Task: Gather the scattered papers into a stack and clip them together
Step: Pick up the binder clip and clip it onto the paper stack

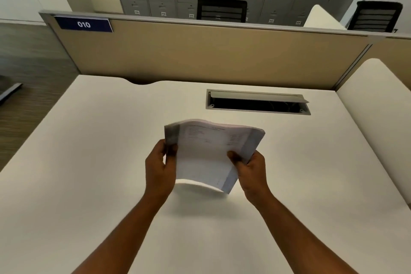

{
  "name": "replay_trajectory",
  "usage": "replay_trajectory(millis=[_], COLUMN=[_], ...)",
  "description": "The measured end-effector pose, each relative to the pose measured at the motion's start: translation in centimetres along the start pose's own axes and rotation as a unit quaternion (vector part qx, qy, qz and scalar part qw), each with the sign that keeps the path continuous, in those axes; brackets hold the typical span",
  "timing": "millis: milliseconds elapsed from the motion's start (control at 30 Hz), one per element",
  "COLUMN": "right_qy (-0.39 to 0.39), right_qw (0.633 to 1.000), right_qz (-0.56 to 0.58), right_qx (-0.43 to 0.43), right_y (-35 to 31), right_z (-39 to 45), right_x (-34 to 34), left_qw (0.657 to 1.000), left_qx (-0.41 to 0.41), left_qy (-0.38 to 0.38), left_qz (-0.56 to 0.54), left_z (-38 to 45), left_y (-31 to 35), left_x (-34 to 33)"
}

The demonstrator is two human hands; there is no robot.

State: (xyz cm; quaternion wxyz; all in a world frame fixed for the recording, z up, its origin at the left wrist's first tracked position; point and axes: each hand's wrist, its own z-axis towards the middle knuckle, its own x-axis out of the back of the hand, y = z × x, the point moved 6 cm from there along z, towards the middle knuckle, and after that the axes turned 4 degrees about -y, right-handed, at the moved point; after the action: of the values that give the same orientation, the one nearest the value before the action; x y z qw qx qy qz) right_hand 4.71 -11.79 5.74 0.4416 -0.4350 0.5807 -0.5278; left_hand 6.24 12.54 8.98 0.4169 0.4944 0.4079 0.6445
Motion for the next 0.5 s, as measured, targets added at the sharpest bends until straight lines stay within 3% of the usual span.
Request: replay_trajectory(millis=[167, 400, 500], right_qy=[0.049, 0.019, 0.041], right_qw=[0.997, 0.994, 0.992], right_qz=[-0.03, -0.105, -0.098], right_qx=[0.043, 0.001, 0.069], right_y=[-0.5, 1.8, -0.5], right_z=[-0.2, -0.6, -0.8], right_x=[-0.5, -0.5, -0.4], left_qw=[0.998, 0.998, 0.998], left_qx=[-0.036, 0.003, 0.006], left_qy=[0.021, -0.021, -0.022], left_qz=[-0.044, -0.067, -0.063], left_z=[-0.1, -1.8, -1.6], left_y=[0.5, -2.2, -2.5], left_x=[-0.7, -2.5, -2.4])
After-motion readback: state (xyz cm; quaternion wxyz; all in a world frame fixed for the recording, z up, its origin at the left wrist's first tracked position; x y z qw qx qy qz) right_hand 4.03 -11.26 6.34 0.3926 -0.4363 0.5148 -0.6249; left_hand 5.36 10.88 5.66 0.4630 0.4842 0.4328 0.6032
